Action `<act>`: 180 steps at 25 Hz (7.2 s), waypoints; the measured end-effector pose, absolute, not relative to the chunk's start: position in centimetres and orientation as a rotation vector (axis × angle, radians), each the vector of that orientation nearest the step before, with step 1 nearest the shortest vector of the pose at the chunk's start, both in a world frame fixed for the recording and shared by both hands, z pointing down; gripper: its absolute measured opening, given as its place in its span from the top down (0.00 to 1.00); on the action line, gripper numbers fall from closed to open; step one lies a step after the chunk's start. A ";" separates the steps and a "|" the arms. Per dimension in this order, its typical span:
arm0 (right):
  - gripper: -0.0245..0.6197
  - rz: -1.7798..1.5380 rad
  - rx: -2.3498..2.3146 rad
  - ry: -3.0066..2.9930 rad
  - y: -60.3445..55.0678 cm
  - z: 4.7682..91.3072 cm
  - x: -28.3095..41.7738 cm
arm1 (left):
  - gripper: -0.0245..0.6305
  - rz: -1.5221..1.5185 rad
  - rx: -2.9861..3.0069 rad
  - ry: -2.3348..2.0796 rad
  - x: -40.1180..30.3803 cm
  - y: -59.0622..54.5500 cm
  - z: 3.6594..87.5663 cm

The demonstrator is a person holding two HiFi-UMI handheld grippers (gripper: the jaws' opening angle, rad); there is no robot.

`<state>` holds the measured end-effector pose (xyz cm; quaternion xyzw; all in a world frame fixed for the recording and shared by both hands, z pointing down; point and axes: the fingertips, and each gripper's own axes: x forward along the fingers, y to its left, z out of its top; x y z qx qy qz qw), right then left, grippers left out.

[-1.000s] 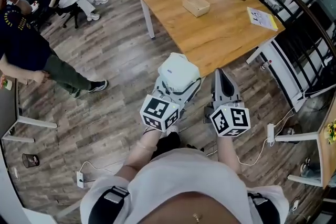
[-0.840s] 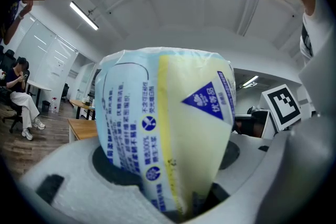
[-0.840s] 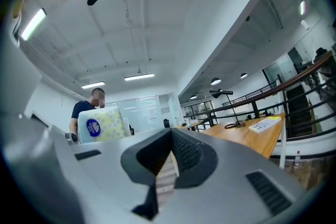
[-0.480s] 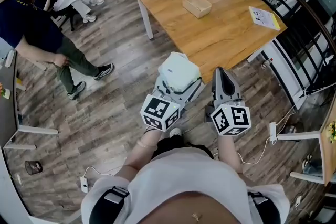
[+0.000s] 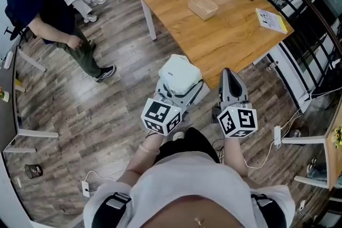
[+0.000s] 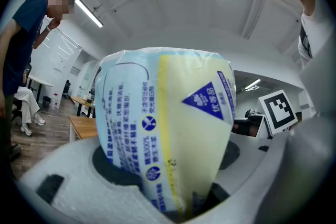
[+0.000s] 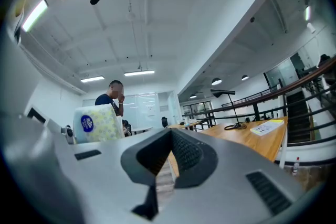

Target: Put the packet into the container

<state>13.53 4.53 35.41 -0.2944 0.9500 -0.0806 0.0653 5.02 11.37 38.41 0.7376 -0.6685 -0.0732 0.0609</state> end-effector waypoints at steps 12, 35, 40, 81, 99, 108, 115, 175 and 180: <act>0.94 -0.266 -0.872 2.836 2.8 35.3 12.3 | 0.45 -0.207 2.204 -2.070 2.6 10.9 38.4; 0.94 -0.200 -0.870 2.890 -9.5 35.0 0.2 | 0.45 -0.204 2.169 -2.063 -9.1 -1.1 38.9; 0.94 -0.212 -0.895 2.886 -12.4 35.1 -2.0 | 0.45 -0.194 2.180 -2.034 -11.4 -4.3 39.1; 0.94 -0.236 -1.148 2.813 -24.9 35.2 -9.1 | 0.45 -0.101 2.365 -1.818 -20.9 -19.4 38.2; 0.94 -0.387 -1.280 2.754 -28.7 37.3 -9.1 | 0.45 0.095 2.483 -1.622 -22.6 -25.6 40.6; 0.94 -0.428 -1.355 2.761 -29.4 39.0 -9.2 | 0.45 0.253 2.557 -1.496 -23.7 -29.2 42.6; 0.94 -0.451 -1.398 2.743 -29.9 39.6 -8.6 | 0.45 0.429 2.652 -1.335 -22.2 -31.4 44.1; 0.94 -0.609 -1.696 2.585 -30.0 43.6 -3.1 | 0.45 1.912 2.741 0.214 -17.0 -36.8 57.7; 0.94 -0.616 -1.712 2.571 -29.9 43.9 -2.6 | 0.45 2.065 2.660 0.246 -18.1 -36.8 59.7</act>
